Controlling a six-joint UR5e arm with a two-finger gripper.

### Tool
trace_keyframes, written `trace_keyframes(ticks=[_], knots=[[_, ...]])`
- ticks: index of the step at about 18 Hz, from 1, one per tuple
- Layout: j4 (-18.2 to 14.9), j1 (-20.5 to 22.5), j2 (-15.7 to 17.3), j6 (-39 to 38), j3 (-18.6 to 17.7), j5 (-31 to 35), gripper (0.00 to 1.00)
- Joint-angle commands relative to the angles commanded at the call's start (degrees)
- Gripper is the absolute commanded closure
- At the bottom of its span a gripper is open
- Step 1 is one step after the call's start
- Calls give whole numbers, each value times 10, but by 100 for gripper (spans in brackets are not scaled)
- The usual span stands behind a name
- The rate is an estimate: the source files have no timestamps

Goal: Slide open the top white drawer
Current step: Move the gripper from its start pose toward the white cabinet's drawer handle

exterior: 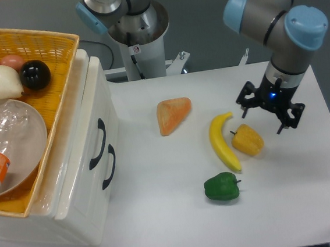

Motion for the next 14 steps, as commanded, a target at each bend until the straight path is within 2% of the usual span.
trace_keyframes(ticks=[3,6,14], knots=[[-10,-14,9,-22,-2,7,0],[-46,-21,21,-44,2,6,0],[-90,-115,48,-141,2,7,0]])
